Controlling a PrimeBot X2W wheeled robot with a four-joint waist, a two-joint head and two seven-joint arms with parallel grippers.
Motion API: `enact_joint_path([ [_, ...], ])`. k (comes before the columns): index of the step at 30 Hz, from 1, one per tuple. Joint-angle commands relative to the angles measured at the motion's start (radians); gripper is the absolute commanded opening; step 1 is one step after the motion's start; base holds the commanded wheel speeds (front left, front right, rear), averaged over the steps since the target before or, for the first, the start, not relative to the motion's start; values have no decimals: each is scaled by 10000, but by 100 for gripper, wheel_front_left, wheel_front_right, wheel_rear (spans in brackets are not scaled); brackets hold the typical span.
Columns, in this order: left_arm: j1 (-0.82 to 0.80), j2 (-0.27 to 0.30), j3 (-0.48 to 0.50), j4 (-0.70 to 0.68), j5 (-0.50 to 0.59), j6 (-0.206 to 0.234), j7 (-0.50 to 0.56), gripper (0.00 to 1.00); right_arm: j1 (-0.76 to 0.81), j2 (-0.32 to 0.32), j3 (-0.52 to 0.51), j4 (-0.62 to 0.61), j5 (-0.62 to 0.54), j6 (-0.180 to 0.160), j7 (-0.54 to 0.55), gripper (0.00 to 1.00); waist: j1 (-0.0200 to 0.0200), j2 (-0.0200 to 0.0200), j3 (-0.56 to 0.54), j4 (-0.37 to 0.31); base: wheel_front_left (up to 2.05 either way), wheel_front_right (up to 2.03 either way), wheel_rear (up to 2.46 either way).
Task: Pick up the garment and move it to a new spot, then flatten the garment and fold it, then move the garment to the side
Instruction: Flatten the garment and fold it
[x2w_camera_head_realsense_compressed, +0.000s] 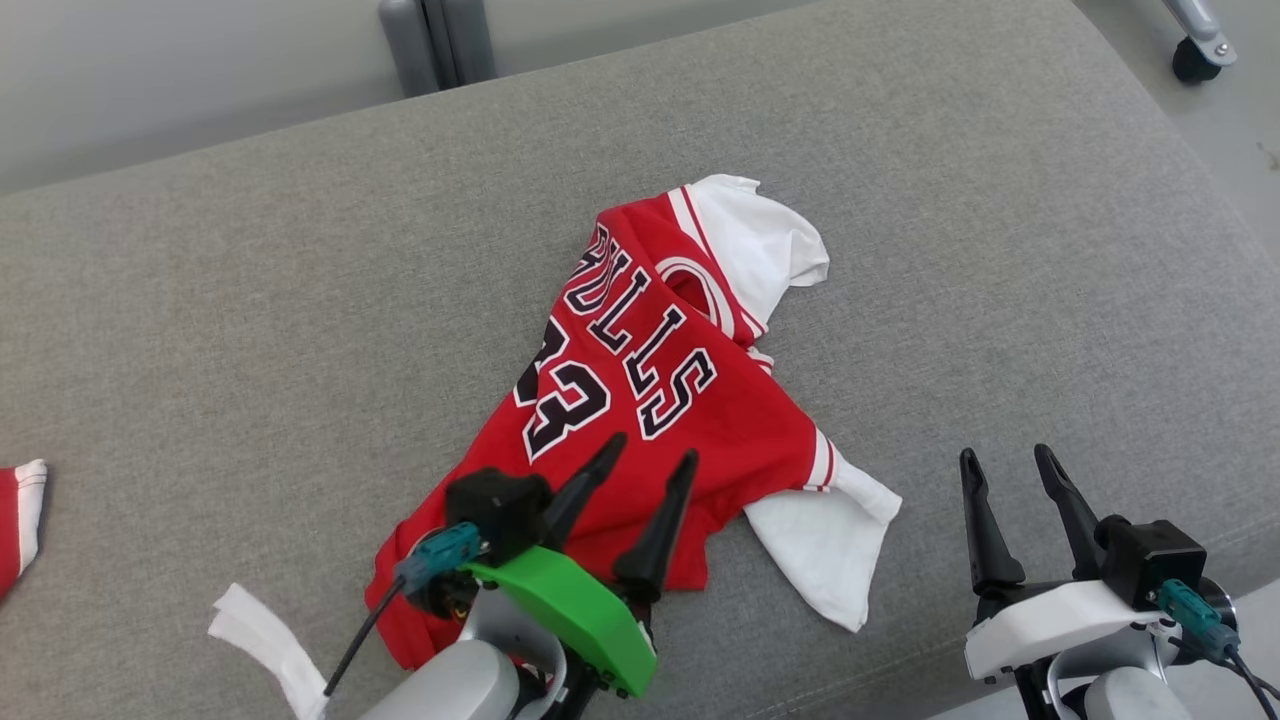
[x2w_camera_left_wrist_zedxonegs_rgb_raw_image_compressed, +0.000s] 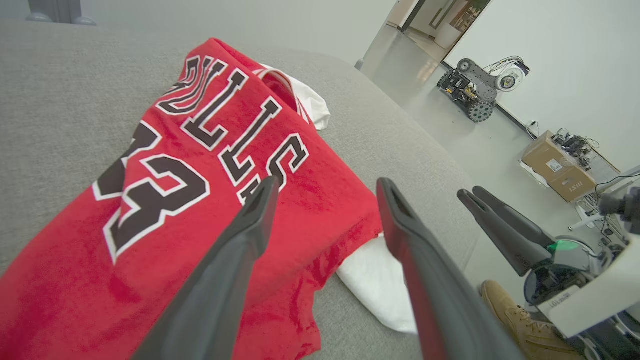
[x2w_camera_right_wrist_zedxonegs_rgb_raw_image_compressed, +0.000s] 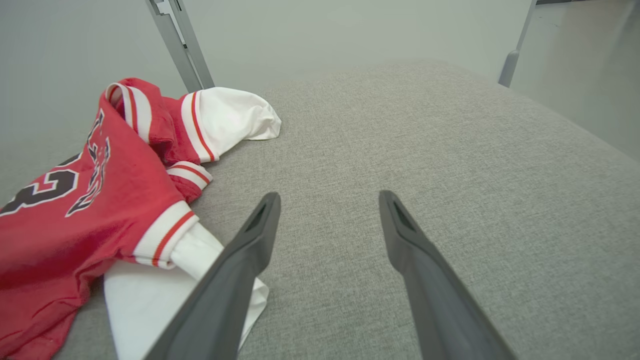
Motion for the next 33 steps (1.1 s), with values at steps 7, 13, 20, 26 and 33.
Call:
enact_joint_path([
  [7,881,639,744,-69,641,522,-1407,100,397,-15,-166,-143,-217,-15,2,100,0,0,-409,397,0,0,0],
  [13,776,718,202,286,1096,219,-1317,100,301,-12,-91,-53,-329,-15,2,100,0,0,-523,422,0,0,0],
  [20,-423,118,-830,678,1731,-652,-702,100,164,-12,81,-40,-258,-15,2,100,0,0,-341,215,0,0,0],
  [26,-2203,-784,-1578,1663,2337,-1244,361,100,-262,-12,397,-16,58,-15,2,100,0,0,137,-510,0,0,0],
  [33,-3823,-1392,-2604,2856,2851,-2141,1886,100,-413,-8,595,65,572,-15,2,100,0,0,637,-1517,0,0,0],
])
